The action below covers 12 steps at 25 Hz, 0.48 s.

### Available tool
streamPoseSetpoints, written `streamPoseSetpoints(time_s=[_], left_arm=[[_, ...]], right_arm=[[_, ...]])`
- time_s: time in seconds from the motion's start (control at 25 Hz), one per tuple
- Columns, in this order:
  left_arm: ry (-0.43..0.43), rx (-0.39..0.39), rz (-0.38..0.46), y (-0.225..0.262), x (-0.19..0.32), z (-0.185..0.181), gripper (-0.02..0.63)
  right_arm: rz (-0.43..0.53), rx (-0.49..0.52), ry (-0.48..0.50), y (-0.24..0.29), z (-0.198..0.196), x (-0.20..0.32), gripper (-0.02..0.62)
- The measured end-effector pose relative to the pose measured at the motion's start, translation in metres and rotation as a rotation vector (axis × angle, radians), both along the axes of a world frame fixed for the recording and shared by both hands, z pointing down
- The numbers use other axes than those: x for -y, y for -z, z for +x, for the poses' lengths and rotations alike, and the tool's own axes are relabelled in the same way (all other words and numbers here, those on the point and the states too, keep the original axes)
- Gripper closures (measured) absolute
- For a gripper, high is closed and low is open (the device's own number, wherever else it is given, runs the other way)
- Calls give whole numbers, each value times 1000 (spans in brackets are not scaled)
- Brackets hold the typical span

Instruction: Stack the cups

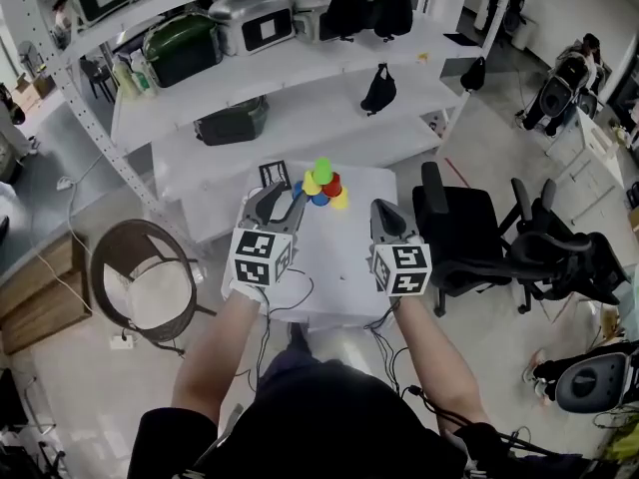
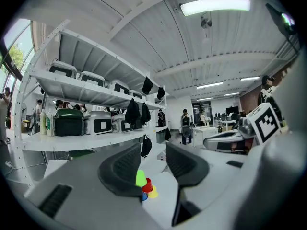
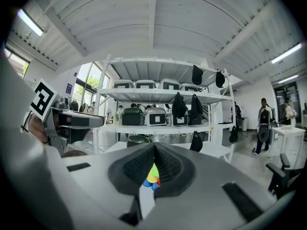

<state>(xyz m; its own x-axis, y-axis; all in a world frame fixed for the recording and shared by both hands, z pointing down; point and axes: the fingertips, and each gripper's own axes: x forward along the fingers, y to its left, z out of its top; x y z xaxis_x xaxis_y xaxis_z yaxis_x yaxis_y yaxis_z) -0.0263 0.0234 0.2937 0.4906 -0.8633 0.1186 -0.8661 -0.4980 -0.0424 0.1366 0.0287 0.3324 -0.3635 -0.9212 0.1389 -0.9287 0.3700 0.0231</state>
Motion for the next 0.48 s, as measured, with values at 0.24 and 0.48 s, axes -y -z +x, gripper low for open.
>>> streamPoseSetpoints(time_s=[0.24, 0.48], left_arm=[[4, 2, 12, 2, -12, 0, 443], [-2, 2, 18, 5, -21, -3, 446]], right_arm=[[6, 3, 8, 2, 0, -12, 595], [7, 1, 1, 3, 1, -19, 595]])
